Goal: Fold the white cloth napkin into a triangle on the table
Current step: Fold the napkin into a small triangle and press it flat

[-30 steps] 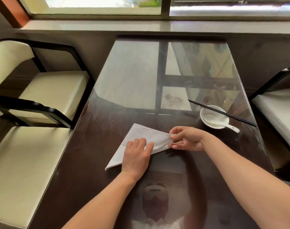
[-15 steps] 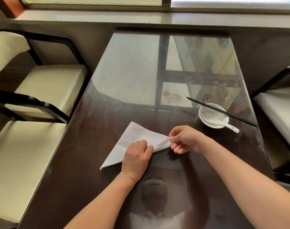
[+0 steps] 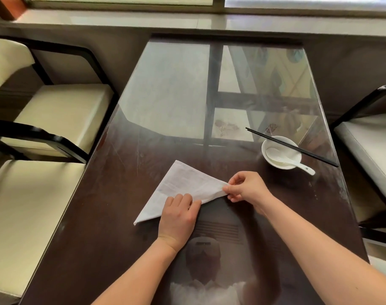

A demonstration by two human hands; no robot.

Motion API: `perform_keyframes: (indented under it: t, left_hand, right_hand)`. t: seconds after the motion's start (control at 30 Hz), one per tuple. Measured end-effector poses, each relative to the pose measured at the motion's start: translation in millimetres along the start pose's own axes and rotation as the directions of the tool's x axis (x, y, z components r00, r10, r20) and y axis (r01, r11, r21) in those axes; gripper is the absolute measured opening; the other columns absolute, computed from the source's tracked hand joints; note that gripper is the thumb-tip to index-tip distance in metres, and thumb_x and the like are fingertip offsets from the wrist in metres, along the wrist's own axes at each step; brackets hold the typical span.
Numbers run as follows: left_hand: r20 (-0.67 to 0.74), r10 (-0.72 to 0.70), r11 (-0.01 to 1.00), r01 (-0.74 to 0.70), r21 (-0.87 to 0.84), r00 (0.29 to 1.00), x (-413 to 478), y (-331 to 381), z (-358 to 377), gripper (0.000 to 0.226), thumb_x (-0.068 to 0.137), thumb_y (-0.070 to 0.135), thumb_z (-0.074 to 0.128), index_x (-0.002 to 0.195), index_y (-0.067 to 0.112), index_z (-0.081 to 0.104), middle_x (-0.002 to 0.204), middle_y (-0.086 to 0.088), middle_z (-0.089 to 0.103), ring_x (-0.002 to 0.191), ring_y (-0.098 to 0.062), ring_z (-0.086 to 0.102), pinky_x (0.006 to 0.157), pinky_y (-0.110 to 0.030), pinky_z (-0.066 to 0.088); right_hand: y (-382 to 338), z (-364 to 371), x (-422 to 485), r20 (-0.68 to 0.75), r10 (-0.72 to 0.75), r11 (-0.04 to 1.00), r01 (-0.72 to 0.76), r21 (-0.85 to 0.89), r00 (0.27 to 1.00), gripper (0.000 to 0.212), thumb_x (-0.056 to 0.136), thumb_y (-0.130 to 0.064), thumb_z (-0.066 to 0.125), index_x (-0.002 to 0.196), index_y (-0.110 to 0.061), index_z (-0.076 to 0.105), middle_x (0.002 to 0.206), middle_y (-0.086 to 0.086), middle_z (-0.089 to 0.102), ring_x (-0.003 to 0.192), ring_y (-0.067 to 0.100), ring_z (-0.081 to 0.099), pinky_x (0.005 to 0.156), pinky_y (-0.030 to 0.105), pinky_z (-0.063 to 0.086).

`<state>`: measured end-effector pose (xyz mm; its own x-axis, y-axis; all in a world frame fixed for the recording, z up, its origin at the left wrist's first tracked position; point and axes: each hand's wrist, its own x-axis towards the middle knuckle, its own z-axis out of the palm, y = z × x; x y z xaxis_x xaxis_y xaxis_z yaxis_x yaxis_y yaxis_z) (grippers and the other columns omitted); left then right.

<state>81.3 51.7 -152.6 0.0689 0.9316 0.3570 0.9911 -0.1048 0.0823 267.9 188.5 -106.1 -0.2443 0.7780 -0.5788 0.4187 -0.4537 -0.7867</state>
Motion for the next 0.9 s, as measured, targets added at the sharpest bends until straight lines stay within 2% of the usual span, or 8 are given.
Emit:
perform_keyframes:
  t: [0.07, 0.17, 0.37, 0.43, 0.6, 0.7, 0.8, 0.9]
  left_hand:
    - [0.007, -0.006, 1.0, 0.006, -0.001, 1.0, 2.3, 1.3, 0.7, 0.015, 0.083, 0.0, 0.064, 0.089, 0.014, 0.066, 0.074, -0.007, 0.052, 0.063, -0.028, 0.043, 0.056, -0.039, 0.036]
    - [0.021, -0.014, 1.0, 0.015, -0.02, 1.0, 8.5, 3.7, 3.5, 0.014, 0.083, 0.006, 0.067, 0.093, 0.015, 0.066, 0.077, -0.006, 0.053, 0.064, -0.028, 0.045, 0.055, -0.039, 0.038]
    - [0.043, -0.048, 0.999, 0.049, -0.02, 0.998, 11.1, 3.8, 12.5, 0.025, 0.082, 0.004, 0.069, 0.104, 0.016, 0.067, 0.079, -0.006, 0.055, 0.066, -0.028, 0.047, 0.054, -0.039, 0.039]
    - [0.043, -0.056, 0.998, 0.057, -0.017, 0.998, 9.7, 4.2, 13.8, 0.029, 0.08, 0.003, 0.069, 0.106, 0.017, 0.067, 0.08, -0.006, 0.056, 0.067, -0.029, 0.049, 0.055, -0.038, 0.038]
    - [0.031, -0.113, 0.993, 0.114, -0.028, 0.993, 6.7, 6.4, 14.5, 0.037, 0.079, 0.003, 0.069, 0.113, 0.018, 0.067, 0.088, -0.006, 0.06, 0.071, -0.03, 0.05, 0.059, -0.038, 0.037]
    - [0.03, -0.104, 0.994, 0.104, -0.032, 0.994, 0.4, 9.9, 14.6, 0.042, 0.079, 0.01, 0.068, 0.121, 0.018, 0.065, 0.098, -0.007, 0.06, 0.08, -0.031, 0.053, 0.065, -0.04, 0.038]
    - [0.116, -0.096, 0.995, 0.099, -0.015, 0.989, -9.2, 16.4, 12.2, 0.05, 0.085, 0.031, 0.061, 0.134, 0.023, 0.058, 0.118, -0.011, 0.059, 0.096, -0.032, 0.053, 0.077, -0.045, 0.041]
    - [0.222, -0.109, 0.994, 0.107, 0.018, 0.969, -14.8, 20.7, 11.3, 0.055, 0.09, 0.044, 0.053, 0.143, 0.029, 0.049, 0.131, -0.014, 0.053, 0.108, -0.035, 0.049, 0.085, -0.047, 0.04]
  right_hand:
    - [1.8, 4.3, 1.7, -0.059, -0.015, 0.991, 0.007, -0.133, 0.998, 0.019, 0.081, -0.014, 0.08, 0.079, -0.005, 0.064, 0.065, 0.012, 0.068, 0.05, 0.019, 0.058, 0.045, 0.029, 0.052]
    - [-1.4, 5.4, 1.9, -0.086, -0.025, 0.967, 0.002, -0.256, 0.996, 0.018, 0.083, -0.023, 0.075, 0.078, -0.009, 0.064, 0.067, 0.009, 0.069, 0.051, 0.019, 0.057, 0.046, 0.029, 0.051]
    - [-10.7, -2.5, -0.7, 0.111, 0.054, 0.957, -0.02, -0.29, 0.992, 0.01, 0.085, -0.02, 0.076, 0.092, -0.014, 0.072, 0.073, 0.003, 0.059, 0.06, 0.018, 0.054, 0.049, 0.027, 0.053]
    - [-12.4, -4.0, 0.6, 0.102, 0.111, 0.969, -0.086, -0.23, 0.988, 0.007, 0.088, -0.014, 0.074, 0.087, -0.01, 0.069, 0.077, 0.009, 0.061, 0.063, 0.021, 0.06, 0.051, 0.029, 0.056]
    - [-18.5, -8.0, 2.3, 0.144, 0.159, 0.951, -0.191, 0.244, 0.977, 0.013, 0.082, 0.014, 0.069, 0.085, 0.002, 0.066, 0.078, 0.019, 0.066, 0.069, 0.028, 0.071, 0.059, 0.027, 0.062]
    - [-8.3, -6.4, 2.4, 0.094, 0.151, 0.951, -0.171, 0.257, 0.984, 0.018, 0.078, 0.025, 0.063, 0.083, 0.007, 0.066, 0.076, 0.019, 0.066, 0.068, 0.029, 0.07, 0.061, 0.027, 0.063]
    - [1.8, -1.7, 1.3, -0.05, 0.097, 0.994, -0.099, -0.039, 0.994, 0.025, 0.077, 0.02, 0.059, 0.077, -0.002, 0.071, 0.068, 0.012, 0.067, 0.064, 0.023, 0.065, 0.051, 0.025, 0.056]
    - [4.0, 1.5, 0.5, -0.174, -0.07, 0.867, -0.026, -0.497, 0.982, 0.026, 0.074, -0.002, 0.058, 0.07, -0.023, 0.074, 0.066, -0.006, 0.069, 0.071, 0.019, 0.065, 0.063, 0.03, 0.051]
